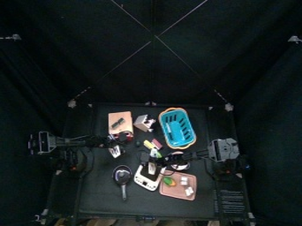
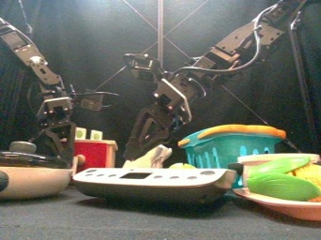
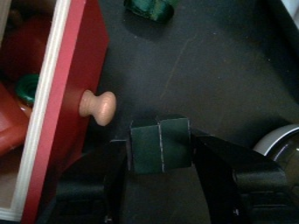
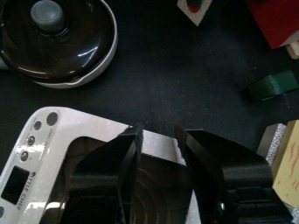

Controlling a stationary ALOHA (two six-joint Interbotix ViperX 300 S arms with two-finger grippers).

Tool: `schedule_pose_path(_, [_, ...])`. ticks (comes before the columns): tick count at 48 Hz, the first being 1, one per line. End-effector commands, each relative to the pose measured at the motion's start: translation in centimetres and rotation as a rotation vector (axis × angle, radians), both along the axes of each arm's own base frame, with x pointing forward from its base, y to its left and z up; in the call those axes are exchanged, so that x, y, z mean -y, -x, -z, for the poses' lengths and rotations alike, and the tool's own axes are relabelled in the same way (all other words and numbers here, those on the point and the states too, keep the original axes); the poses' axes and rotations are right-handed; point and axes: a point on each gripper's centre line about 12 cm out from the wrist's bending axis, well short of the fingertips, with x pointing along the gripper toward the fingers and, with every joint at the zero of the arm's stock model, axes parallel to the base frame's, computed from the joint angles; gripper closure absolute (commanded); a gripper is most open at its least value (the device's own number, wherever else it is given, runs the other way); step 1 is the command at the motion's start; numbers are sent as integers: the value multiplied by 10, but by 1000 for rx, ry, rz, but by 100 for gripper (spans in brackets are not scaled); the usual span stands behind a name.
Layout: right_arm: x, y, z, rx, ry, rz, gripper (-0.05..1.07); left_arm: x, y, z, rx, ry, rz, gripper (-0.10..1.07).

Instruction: Grab green sushi piece off of drawer

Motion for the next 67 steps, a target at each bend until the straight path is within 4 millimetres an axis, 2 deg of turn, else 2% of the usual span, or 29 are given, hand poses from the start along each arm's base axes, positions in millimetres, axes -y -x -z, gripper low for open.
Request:
schedule_pose_path(1, [-1, -2, -24, 57, -4, -1, 28, 0, -2, -5, 20, -8, 2, 41])
schedule_pose_path(12, [-5, -1, -25, 54, 5, -8, 28, 18, -5, -3, 1, -8, 82, 41])
schedule_pose_path(22, [-5, -1, -25, 54, 6, -9, 28, 37, 5, 7, -55, 7, 150, 40])
schedule_pose_path(32, [-7, -1, -24, 52, 6, -12, 28, 39, 10, 11, -54, 20, 128, 37])
schedule_pose_path(52, [-8, -1, -25, 54, 7, -16, 28, 40, 10, -6, 15, 9, 125, 9])
schedule_pose_path(67, [-8, -1, -25, 55, 6, -15, 28, 37, 21, -11, 52, -1, 105, 5])
